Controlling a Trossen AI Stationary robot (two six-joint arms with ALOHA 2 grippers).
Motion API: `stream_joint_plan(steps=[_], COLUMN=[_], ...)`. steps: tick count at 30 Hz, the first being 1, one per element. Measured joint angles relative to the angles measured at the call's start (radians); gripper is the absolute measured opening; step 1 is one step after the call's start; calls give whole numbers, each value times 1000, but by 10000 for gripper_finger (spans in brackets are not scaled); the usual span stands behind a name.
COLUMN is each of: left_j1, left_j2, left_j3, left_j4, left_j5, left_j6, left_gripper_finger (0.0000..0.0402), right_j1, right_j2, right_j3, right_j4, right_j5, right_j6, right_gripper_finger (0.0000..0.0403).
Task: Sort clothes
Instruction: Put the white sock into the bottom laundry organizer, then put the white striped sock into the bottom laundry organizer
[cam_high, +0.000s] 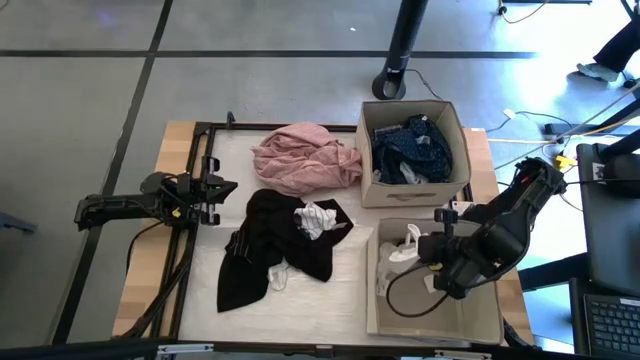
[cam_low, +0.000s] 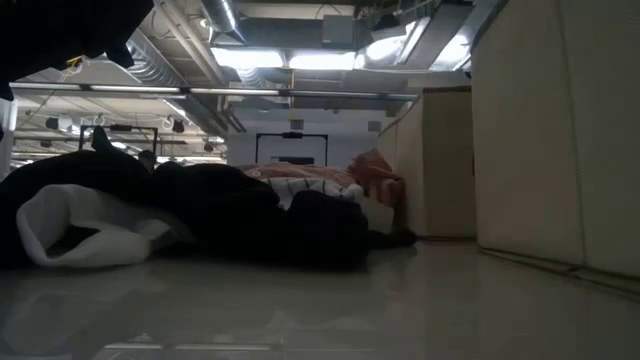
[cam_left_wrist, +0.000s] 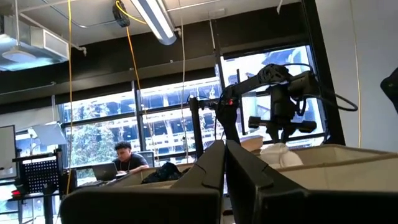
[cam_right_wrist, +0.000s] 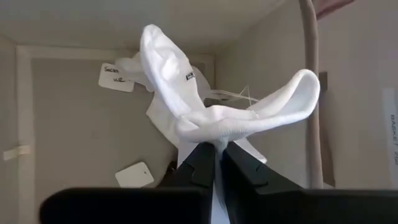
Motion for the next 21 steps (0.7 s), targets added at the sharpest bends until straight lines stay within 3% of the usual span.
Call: stream_joint_plan(steps=[3, 13, 17, 21], left_j1=[0, 0, 0, 0], left_j2=[0, 0, 0, 0], left_j3=[0, 0, 0, 0], left_j4=[0, 0, 0, 0], left_j5=[0, 0, 0, 0], left_j6=[-1, -7, -7, -7], left_gripper_finger=[5, 5, 5, 5], right_j1=[-6, -98, -154, -199], right_j2=[0, 0, 0, 0], right_j3=[0, 0, 0, 0], right_j4=[-1, 2, 87, 298], right_j5=[-2, -146, -148, -50], right_j6=[10, -6, -112, -343], right_gripper_finger=[55, 195, 223, 234])
